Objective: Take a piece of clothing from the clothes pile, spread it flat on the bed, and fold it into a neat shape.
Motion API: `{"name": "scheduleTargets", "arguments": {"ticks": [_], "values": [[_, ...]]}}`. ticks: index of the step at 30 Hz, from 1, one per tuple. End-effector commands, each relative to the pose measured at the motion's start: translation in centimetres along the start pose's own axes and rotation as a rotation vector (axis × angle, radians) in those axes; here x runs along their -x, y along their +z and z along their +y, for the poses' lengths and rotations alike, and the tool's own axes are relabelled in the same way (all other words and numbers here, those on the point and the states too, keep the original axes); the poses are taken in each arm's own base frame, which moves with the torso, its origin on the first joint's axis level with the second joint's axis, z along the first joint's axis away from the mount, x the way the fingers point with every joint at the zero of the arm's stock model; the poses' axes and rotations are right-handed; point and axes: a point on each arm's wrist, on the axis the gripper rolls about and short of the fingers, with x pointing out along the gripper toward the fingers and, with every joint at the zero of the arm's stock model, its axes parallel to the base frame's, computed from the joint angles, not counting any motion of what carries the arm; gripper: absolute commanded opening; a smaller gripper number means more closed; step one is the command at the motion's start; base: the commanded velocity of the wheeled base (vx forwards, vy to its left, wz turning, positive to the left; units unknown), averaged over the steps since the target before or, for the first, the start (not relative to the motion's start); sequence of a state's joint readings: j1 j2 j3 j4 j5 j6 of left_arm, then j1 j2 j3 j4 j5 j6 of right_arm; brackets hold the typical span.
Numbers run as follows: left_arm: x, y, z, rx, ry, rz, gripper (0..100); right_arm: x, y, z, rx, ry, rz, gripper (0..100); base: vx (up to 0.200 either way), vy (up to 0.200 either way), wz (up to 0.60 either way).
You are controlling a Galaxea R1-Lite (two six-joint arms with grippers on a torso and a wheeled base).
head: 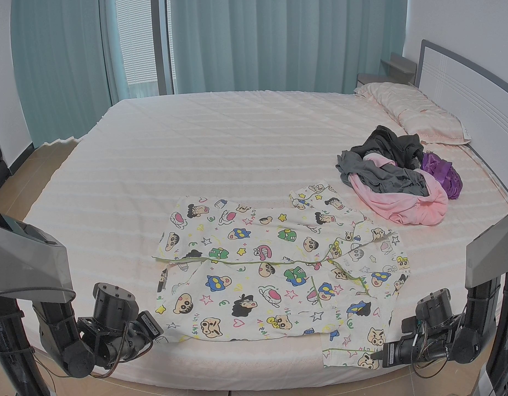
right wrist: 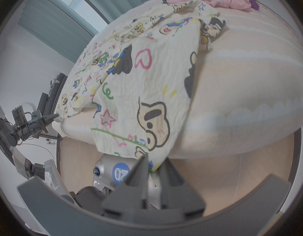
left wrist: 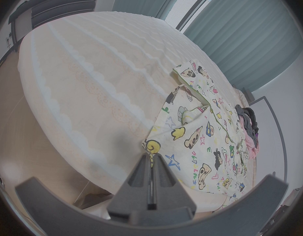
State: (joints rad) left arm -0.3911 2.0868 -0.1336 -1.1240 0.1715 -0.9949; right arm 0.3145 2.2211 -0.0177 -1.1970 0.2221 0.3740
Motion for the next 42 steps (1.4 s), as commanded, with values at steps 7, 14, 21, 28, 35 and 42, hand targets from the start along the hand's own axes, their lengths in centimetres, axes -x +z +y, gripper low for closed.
{"name": "scheduleTargets", "arguments": {"ticks": [7, 14, 21, 28, 35, 42], "values": [[0.5, -0.2, 0.3, -0.016, 0.01, 0.005, 0, 3.3, -0.2, -0.6, -0.027, -0.048, 0.01, 0, 0.0, 0.0, 0.0], [1.7, -0.8, 1.3, -0.127, 0.03, 0.031, 0, 4.3, -1.3, -1.1, 0.013, -0.091, 0.108, 0, 0.0, 0.0, 0.0], [2.2, -1.4, 2.2, -0.217, 0.069, 0.064, 0, 4.3, -1.8, -1.3, 0.005, -0.108, 0.159, 0, 0.0, 0.0, 0.0], [1.5, -1.8, 2.7, -0.237, 0.108, 0.089, 0, 4.3, -2.2, -1.4, 0.016, -0.123, 0.202, 0, 0.0, 0.0, 0.0], [1.6, -2.0, 2.8, -0.238, 0.109, 0.1, 100, 4.3, -2.5, -1.4, 0.027, -0.127, 0.23, 100, 0.0, 0.0, 0.0], [2.8, -0.8, 2.1, -0.221, 0.048, 0.032, 100, 5.4, -1.7, -1.1, 0.036, -0.111, 0.131, 100, 0.0, 0.0, 0.0]]}}
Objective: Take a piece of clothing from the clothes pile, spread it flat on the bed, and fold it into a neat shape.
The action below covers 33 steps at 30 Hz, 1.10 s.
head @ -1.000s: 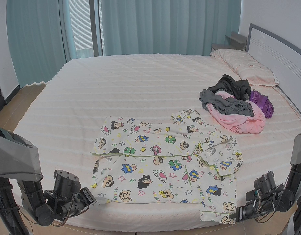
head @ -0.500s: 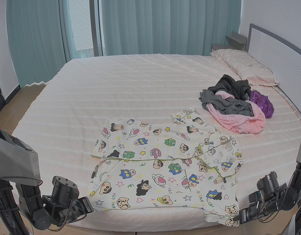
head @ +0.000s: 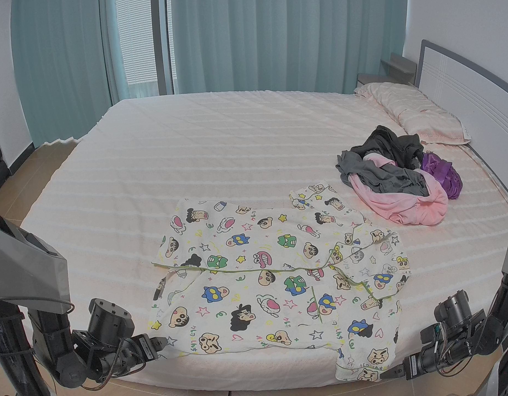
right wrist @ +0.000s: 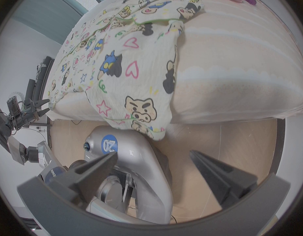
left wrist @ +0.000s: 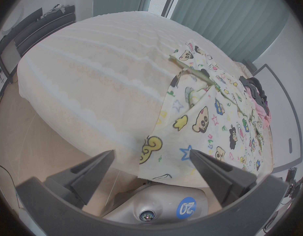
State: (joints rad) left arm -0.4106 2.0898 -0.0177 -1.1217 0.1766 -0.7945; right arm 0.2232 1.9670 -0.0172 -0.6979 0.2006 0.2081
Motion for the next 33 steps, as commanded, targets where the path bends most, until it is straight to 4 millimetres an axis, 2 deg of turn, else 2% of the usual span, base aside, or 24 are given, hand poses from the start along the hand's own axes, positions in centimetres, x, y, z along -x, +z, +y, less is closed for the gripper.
{"name": "scheduleTargets", "arguments": {"ticks": [1, 4, 7, 11, 16, 17, 18, 20, 24, 26, 30, 33], "values": [[1.7, 1.1, 0.1, 0.016, -0.044, -0.069, 100, 1.6, 0.1, 0.1, 0.005, 0.015, -0.095, 100, 0.0, 0.0, 0.0], [3.0, 2.5, 0.4, 0.029, -0.072, -0.147, 100, 2.8, 0.7, 0.4, 0.022, 0.032, -0.188, 100, 0.0, 0.0, 0.0], [3.3, 3.4, 0.2, 0.044, -0.106, -0.189, 100, 3.6, 2.2, 0.9, 0.034, 0.056, -0.276, 100, 0.0, 0.0, 0.0], [3.0, 4.6, -1.1, 0.045, -0.225, -0.179, 100, 3.9, 4.2, 1.6, 0.044, 0.091, -0.34, 100, 0.0, 0.0, 0.0], [2.4, 6.0, -2.6, -0.018, -0.349, -0.156, 100, 3.5, 4.4, 1.8, 0.011, 0.129, -0.319, 100, 0.0, 0.0, 0.0], [1.5, 6.8, -3.2, -0.048, -0.364, -0.152, 100, 3.2, 4.2, 1.8, -0.001, 0.152, -0.292, 100, 0.0, 0.0, 0.0], [1.3, 6.8, -3.3, -0.049, -0.364, -0.152, 100, 3.2, 4.2, 1.8, -0.001, 0.154, -0.293, 100, 0.0, 0.0, 0.0], [-0.9, 8.9, -4.9, -0.042, -0.366, -0.174, 100, 2.9, 4.2, 1.6, -0.013, 0.155, -0.277, 100, 0.0, 0.0, 0.0], [-3.3, 10.7, -5.6, -0.032, -0.308, -0.134, 100, 2.8, 4.2, 1.5, -0.018, 0.153, -0.272, 100, 0.0, 0.0, 0.0], [-4.2, 10.7, -5.2, -0.042, -0.281, -0.114, 100, 2.8, 4.2, 1.5, -0.018, 0.153, -0.272, 100, 0.0, 0.0, 0.0], [-5.6, 11.1, -3.5, -0.172, -0.236, -0.126, 100, 2.8, 4.2, 1.5, -0.018, 0.153, -0.272, 100, 0.0, 0.0, 0.0], [-6.8, 11.0, -3.1, -0.227, -0.218, -0.133, 100, 2.8, 4.2, 1.5, -0.019, 0.154, -0.269, 100, 0.0, 0.0, 0.0]]}}
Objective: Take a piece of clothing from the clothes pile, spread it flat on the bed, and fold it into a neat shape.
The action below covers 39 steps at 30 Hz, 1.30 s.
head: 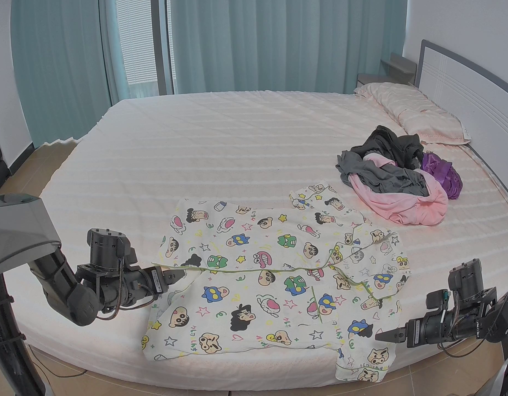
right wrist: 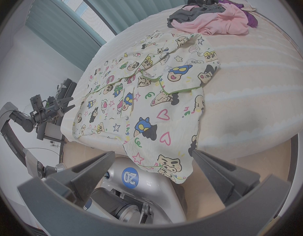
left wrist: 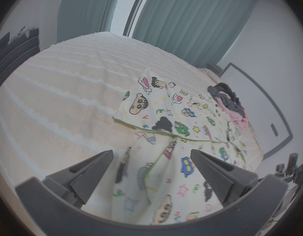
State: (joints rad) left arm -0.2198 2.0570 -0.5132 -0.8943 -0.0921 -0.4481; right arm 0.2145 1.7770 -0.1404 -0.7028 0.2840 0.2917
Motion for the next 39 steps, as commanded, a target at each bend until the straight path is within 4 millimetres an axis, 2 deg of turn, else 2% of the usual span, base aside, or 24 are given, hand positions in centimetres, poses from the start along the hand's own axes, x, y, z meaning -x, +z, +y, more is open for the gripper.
{"name": "scheduleTargets", "arguments": {"ticks": [1, 8, 14, 17, 19, 20, 25, 29, 39], "values": [[-2.9, -1.1, 2.4, -0.042, 0.058, 0.036, 100, -0.2, -0.1, -0.1, -0.006, 0.0, 0.012, 100, 0.0, 0.0, 0.0], [-4.6, -1.7, 2.8, -0.17, 0.113, 0.019, 100, -0.2, -0.1, -0.1, -0.006, 0.0, 0.014, 100, 0.0, 0.0, 0.0], [-6.2, -1.9, 1.8, -0.209, 0.172, -0.01, 100, -0.2, -0.1, -0.1, -0.006, 0.0, 0.014, 100, 0.0, 0.0, 0.0], [-7.3, -1.4, 1.6, -0.218, 0.199, -0.049, 100, -0.2, -0.1, -0.1, -0.006, 0.0, 0.014, 100, 0.0, 0.0, 0.0], [-7.3, -1.4, 1.6, -0.218, 0.199, -0.049, 100, -0.2, -0.1, -0.1, -0.006, 0.0, 0.014, 100, 0.0, 0.0, 0.0], [-8.5, -0.7, 1.6, -0.224, 0.243, -0.089, 100, -0.2, -0.1, -0.1, -0.006, 0.0, 0.012, 100, 0.0, 0.0, 0.0], [-10.0, 0.5, 2.5, -0.258, 0.315, -0.143, 100, -0.2, -0.2, -0.1, -0.007, -0.001, 0.015, 100, 0.0, 0.0, 0.0], [-10.3, 1.6, 3.0, -0.238, 0.363, -0.204, 100, -0.2, -0.2, -0.1, -0.008, -0.002, 0.019, 100, 0.0, 0.0, 0.0], [-9.8, 2.8, 5.1, -0.23, 0.462, -0.268, 100, -0.3, -0.3, -0.2, -0.008, -0.004, 0.025, 100, 0.0, 0.0, 0.0]]}}
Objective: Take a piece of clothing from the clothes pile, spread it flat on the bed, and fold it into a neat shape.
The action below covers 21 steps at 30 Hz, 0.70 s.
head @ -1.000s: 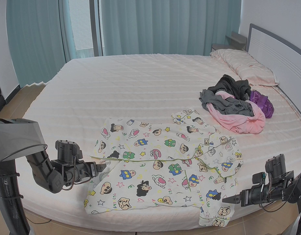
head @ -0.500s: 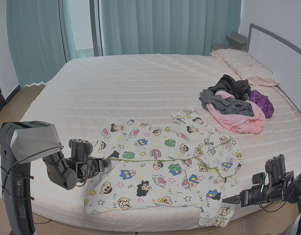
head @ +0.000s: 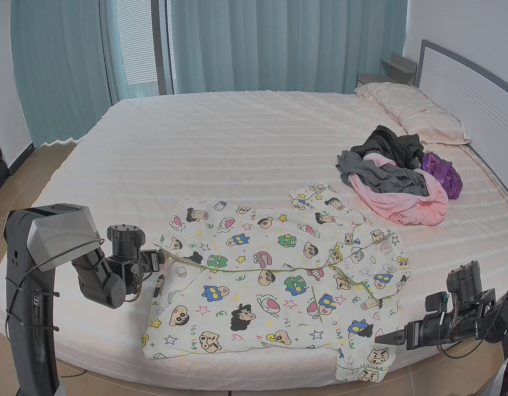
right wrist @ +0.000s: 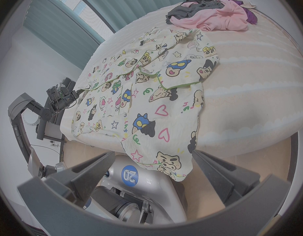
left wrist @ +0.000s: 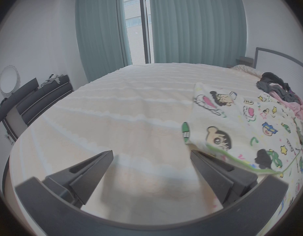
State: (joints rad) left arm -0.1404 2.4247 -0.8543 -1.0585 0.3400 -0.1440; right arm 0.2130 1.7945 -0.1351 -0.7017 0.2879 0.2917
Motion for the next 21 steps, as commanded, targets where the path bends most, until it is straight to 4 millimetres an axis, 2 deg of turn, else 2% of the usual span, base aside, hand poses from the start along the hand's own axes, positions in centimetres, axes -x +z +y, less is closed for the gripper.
{"name": "scheduleTargets", "arguments": {"ticks": [1, 5, 8, 11, 14, 21], "values": [[-0.2, -0.1, 1.1, -0.002, 0.028, 0.01, 100, 0.0, 0.0, 0.0, 0.0, 0.0, 0.001, 100, 0.0, 0.0, 0.0], [0.0, 0.1, 2.1, -0.001, 0.047, 0.011, 100, 0.0, 0.0, 0.0, -0.002, 0.0, 0.004, 100, 0.0, 0.0, 0.0], [1.3, 0.7, 2.3, 0.026, 0.029, 0.01, 100, -0.1, 0.0, 0.0, 0.0, 0.0, 0.003, 100, 0.0, 0.0, 0.0], [2.1, 1.0, 2.2, 0.044, -0.007, 0.011, 100, 0.0, 0.0, 0.0, -0.001, 0.0, 0.001, 100, 0.0, 0.0, 0.0], [3.8, 0.9, 1.9, 0.042, -0.112, 0.039, 100, 0.0, 0.0, 0.0, 0.0, 0.0, 0.001, 100, 0.0, 0.0, 0.0], [4.8, -0.5, 0.6, -0.012, -0.179, 0.09, 100, 0.0, -0.1, 0.0, 0.001, 0.0, 0.003, 100, 0.0, 0.0, 0.0]]}}
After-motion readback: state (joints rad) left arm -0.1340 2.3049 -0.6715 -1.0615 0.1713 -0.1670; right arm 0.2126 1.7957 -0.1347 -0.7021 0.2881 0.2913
